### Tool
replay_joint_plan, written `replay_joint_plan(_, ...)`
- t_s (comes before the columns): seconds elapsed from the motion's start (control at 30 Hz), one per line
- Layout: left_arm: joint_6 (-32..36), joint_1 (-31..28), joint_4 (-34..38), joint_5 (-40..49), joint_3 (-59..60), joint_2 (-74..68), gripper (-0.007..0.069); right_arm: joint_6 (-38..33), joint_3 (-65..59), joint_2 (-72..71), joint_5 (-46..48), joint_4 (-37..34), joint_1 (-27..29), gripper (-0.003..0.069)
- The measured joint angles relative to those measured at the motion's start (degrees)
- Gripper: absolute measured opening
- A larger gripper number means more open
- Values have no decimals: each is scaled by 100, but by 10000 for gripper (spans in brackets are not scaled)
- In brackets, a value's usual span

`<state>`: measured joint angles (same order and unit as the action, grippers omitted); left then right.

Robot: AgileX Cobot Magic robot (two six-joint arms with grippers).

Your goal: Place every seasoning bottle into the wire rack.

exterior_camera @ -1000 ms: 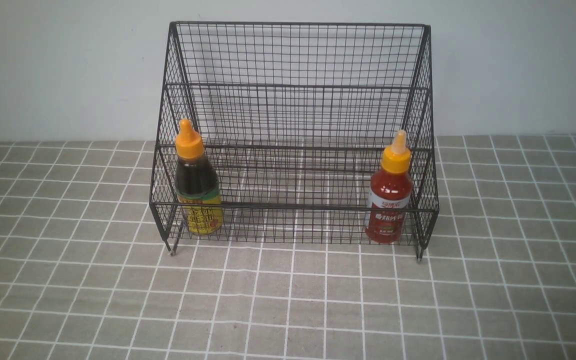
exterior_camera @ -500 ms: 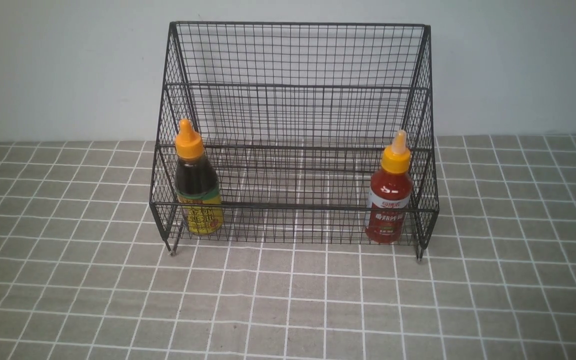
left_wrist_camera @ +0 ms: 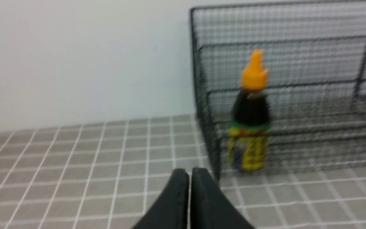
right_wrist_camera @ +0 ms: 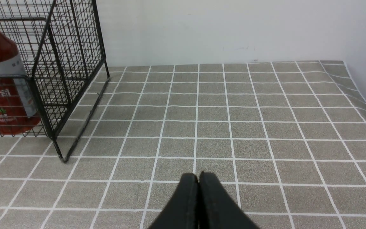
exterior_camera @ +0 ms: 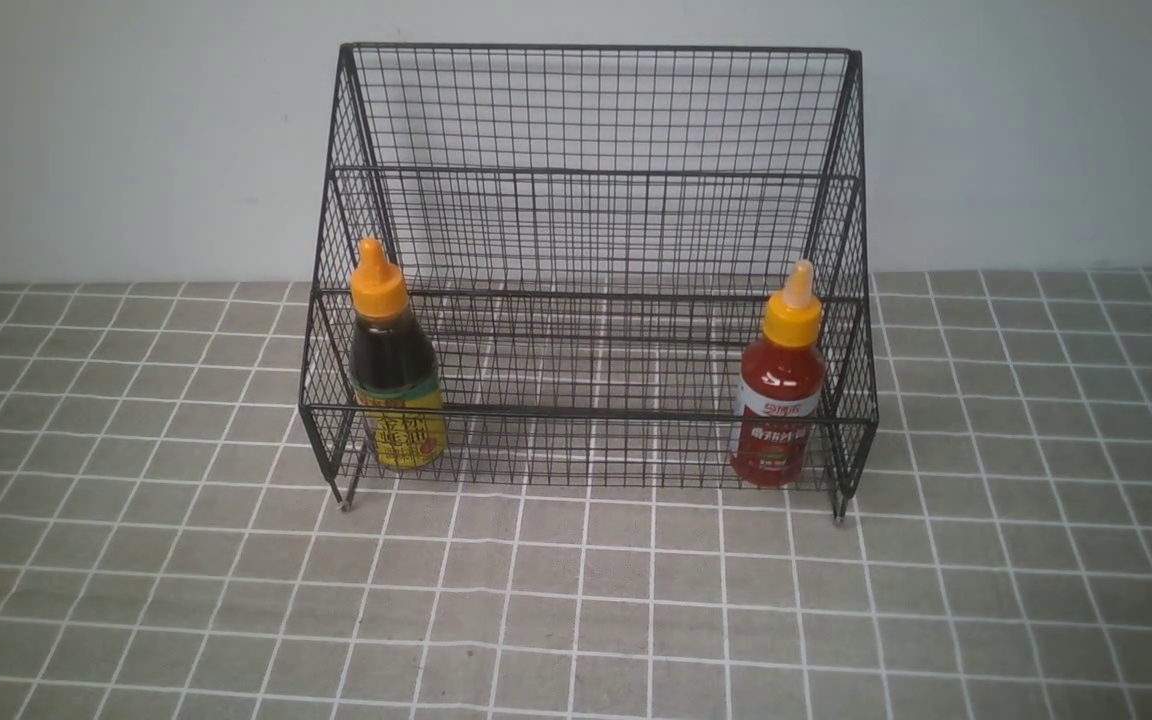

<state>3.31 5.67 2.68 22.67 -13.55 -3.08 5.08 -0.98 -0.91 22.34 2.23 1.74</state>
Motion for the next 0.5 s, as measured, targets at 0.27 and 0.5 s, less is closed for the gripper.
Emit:
replay_joint_plan(0.27,39,-225,-44,-307,1502,372,-7,0,0,0,0,0,0,-15)
replay_joint_plan(0.5,39,-225,-44,-165,1517,372,-7,0,0,0,0,0,0,-15)
